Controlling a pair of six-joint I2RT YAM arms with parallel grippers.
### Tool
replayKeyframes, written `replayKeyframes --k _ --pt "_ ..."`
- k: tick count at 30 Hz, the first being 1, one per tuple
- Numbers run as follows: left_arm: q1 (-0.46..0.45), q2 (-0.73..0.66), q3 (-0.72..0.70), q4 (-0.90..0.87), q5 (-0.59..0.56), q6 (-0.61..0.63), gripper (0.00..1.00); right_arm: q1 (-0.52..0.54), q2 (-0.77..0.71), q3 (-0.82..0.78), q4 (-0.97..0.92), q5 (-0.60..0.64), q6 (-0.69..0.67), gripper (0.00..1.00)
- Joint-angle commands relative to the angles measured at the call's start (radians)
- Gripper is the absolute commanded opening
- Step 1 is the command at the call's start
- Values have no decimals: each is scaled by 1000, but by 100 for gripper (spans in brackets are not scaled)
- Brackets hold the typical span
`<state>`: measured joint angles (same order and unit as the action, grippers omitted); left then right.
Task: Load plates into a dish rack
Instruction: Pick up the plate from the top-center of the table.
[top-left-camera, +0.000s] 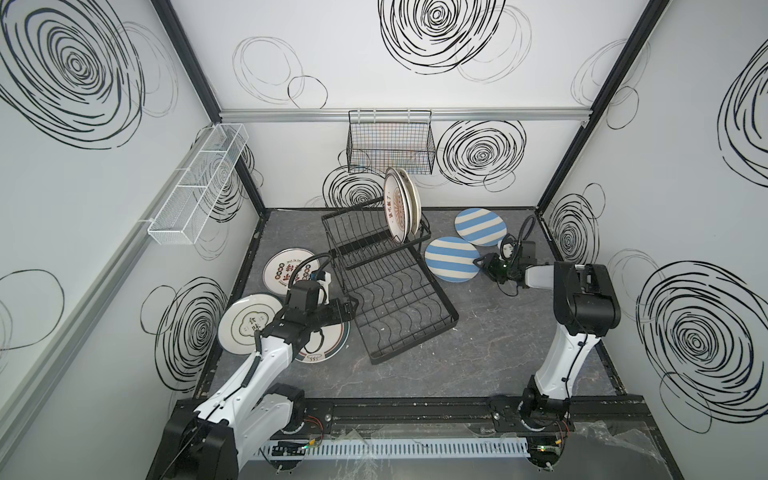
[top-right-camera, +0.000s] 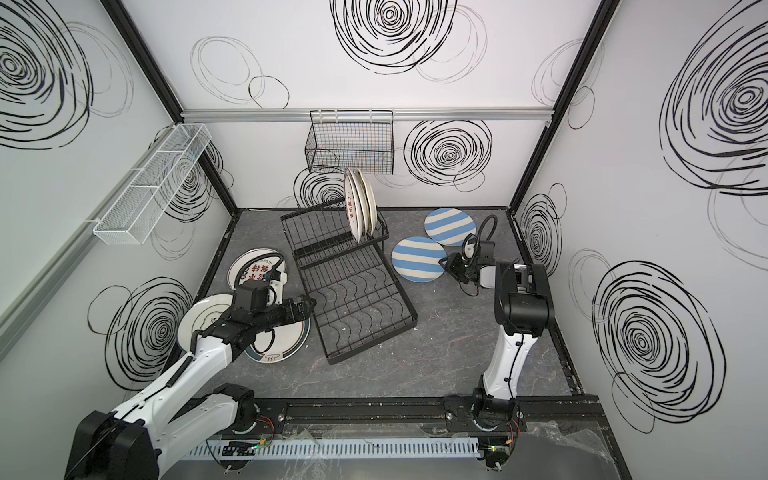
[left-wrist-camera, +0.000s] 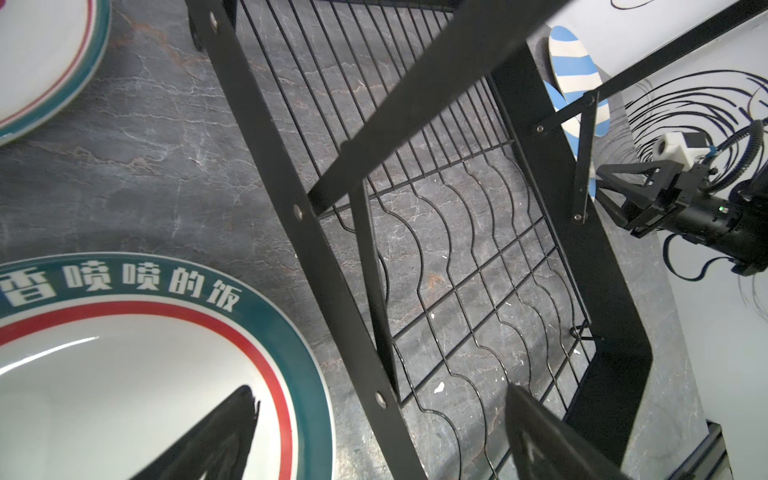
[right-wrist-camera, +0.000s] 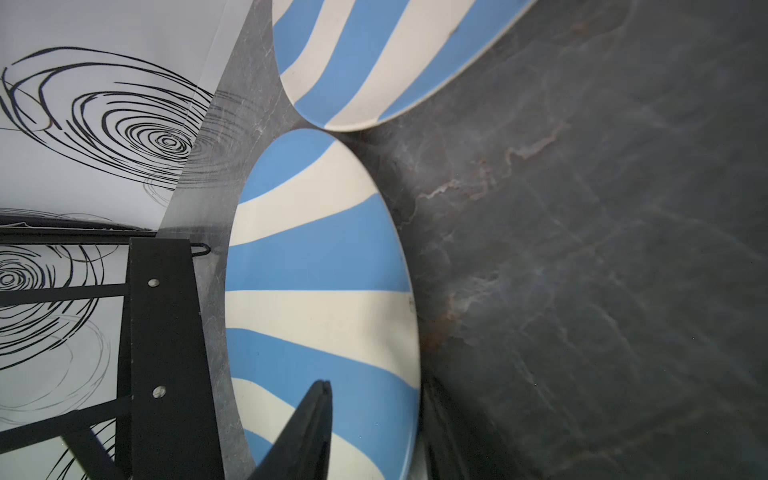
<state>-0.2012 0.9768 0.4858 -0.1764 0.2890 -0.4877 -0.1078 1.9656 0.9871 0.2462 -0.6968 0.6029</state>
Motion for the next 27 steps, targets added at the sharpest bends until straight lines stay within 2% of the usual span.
replayKeyframes --k 1,8,21,27 --pt "13 7 8 29 1 4 96 0 46 2 -59 19 10 40" --pt "17 8 12 25 1 8 96 0 73 20 -73 6 12 32" --pt "22 7 13 23 10 8 96 -31 34 21 -83 -20 14 0" --pt "23 3 13 29 22 9 96 -47 -54 -16 -93 -29 12 0"
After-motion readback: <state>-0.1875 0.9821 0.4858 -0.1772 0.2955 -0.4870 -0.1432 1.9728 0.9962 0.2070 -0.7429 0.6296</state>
